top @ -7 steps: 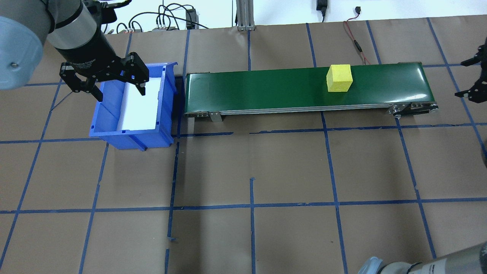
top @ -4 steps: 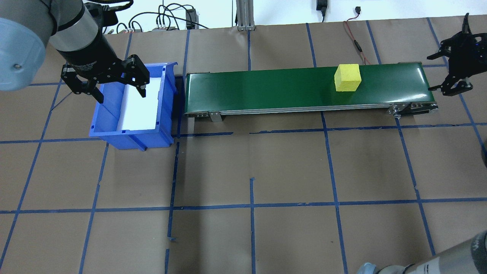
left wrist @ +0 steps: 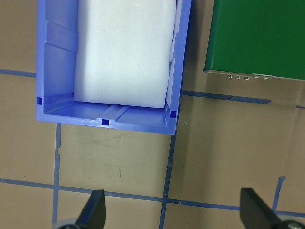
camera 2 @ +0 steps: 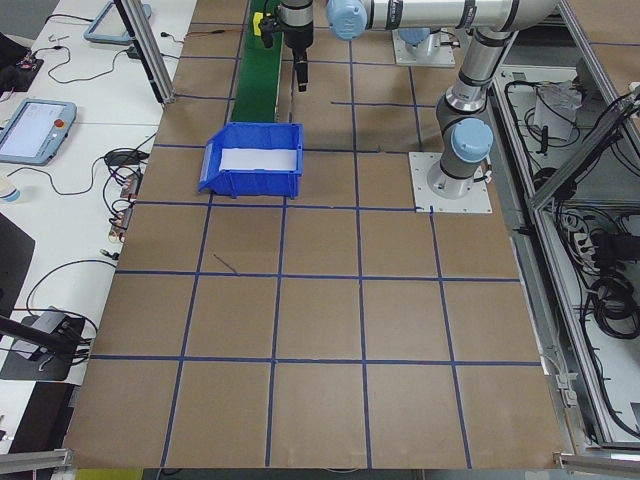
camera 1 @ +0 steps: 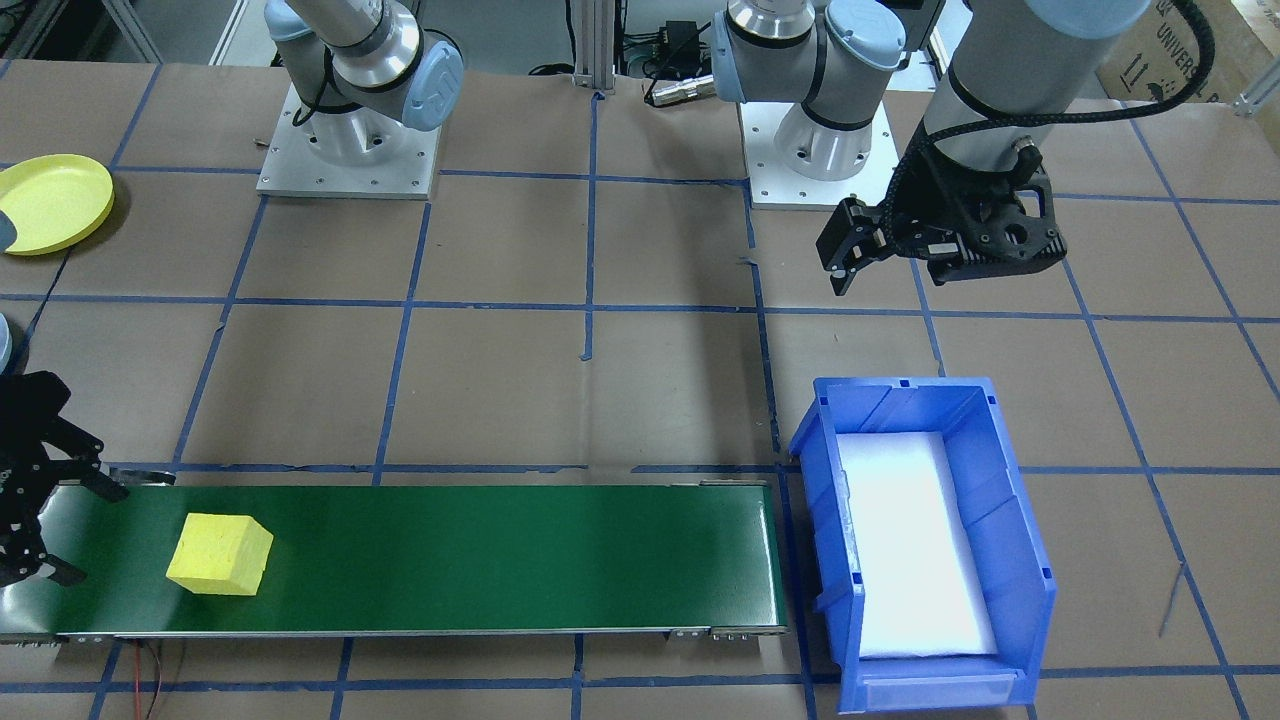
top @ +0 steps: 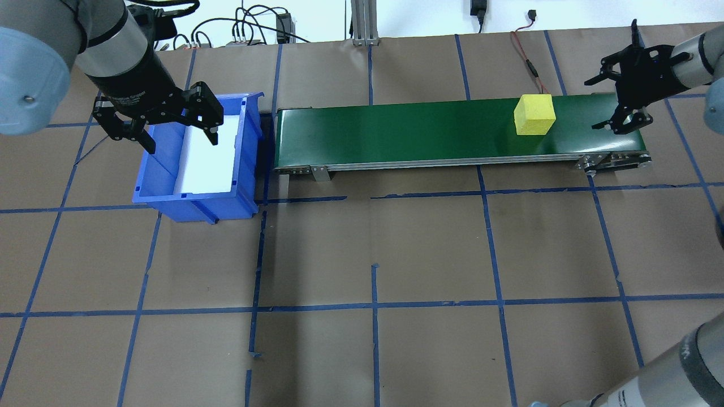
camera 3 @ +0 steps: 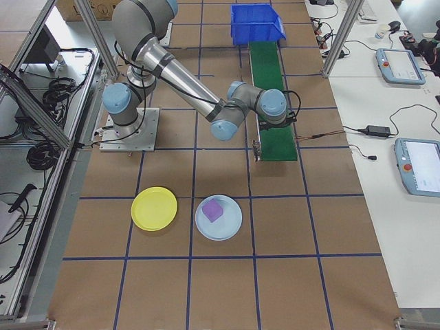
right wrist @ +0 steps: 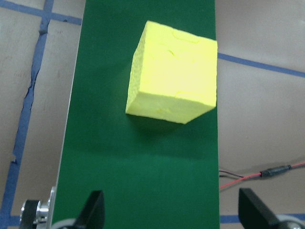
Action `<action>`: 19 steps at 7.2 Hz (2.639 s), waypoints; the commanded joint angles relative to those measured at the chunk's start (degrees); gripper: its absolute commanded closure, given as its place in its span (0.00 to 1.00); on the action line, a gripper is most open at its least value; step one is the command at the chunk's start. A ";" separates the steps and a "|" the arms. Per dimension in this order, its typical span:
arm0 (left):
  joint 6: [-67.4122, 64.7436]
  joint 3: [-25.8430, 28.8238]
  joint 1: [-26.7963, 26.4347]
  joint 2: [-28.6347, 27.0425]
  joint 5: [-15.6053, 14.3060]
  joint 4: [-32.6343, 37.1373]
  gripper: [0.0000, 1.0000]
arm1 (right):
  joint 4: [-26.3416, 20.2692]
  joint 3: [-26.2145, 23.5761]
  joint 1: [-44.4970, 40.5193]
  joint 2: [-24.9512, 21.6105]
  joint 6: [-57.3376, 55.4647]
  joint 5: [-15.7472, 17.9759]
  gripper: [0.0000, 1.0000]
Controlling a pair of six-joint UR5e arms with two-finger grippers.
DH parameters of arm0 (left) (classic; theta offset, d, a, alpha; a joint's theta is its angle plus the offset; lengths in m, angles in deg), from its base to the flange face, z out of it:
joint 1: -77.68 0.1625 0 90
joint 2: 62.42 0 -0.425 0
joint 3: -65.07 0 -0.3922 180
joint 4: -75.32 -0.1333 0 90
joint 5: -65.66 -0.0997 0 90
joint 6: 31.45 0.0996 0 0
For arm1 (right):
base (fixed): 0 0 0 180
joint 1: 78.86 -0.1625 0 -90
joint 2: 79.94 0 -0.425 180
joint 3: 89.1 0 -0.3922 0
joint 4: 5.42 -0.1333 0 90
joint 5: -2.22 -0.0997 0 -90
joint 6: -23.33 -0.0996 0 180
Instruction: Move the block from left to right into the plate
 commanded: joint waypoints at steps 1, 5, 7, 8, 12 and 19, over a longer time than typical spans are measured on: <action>0.02 0.17 -0.20 -0.03 -0.07 0.00 0.00 | -0.58 0.15 -0.92 0.61 -0.24 -1.11 0.01; -0.07 0.34 -0.29 -0.03 -0.16 -0.09 0.00 | -0.50 -0.38 -1.10 1.31 1.59 -0.94 0.01; -0.24 0.08 -0.55 0.15 -0.16 0.00 0.00 | -0.50 0.06 -1.01 1.84 3.27 -0.32 0.03; -0.16 0.17 -0.55 0.15 -0.16 0.00 0.00 | -0.50 0.06 -1.01 1.75 3.19 0.55 0.40; 0.02 0.08 -0.46 0.15 -0.16 -0.09 0.00 | -0.23 0.32 -0.48 -0.52 2.84 5.39 0.92; 0.37 0.26 -0.29 0.24 -0.25 -0.53 0.00 | -15.34 -14.41 43.83 -13.09 18.61 5.74 0.92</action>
